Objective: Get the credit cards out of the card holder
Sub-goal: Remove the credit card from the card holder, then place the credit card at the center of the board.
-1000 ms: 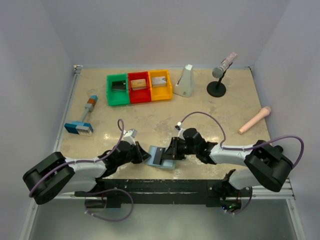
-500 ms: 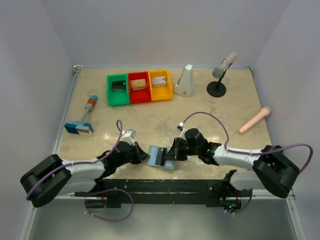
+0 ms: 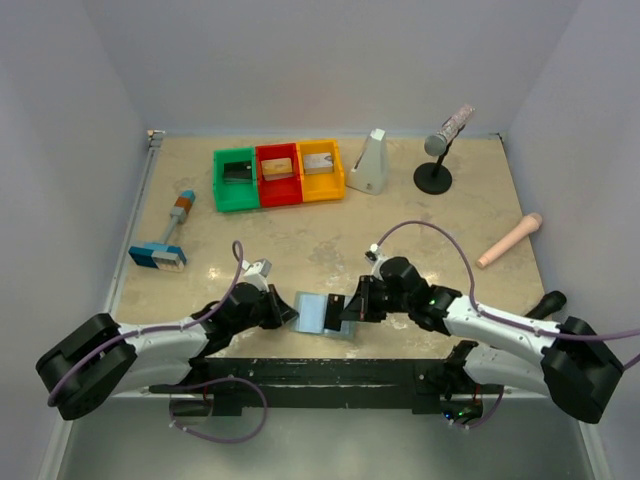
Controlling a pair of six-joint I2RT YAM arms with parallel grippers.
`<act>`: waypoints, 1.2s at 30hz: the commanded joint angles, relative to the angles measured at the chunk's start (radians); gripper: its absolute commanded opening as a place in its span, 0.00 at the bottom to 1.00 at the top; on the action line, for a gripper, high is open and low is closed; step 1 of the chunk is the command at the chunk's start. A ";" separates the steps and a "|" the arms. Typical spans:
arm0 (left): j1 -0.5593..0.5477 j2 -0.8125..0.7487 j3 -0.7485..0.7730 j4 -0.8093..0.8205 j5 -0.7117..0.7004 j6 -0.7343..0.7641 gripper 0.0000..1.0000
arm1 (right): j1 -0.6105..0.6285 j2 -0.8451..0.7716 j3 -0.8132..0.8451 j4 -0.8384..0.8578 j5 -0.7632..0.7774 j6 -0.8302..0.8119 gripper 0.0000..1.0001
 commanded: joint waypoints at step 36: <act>0.012 -0.149 -0.070 0.932 0.622 -0.144 0.73 | 0.095 -0.203 0.420 -0.619 -0.353 -0.524 0.00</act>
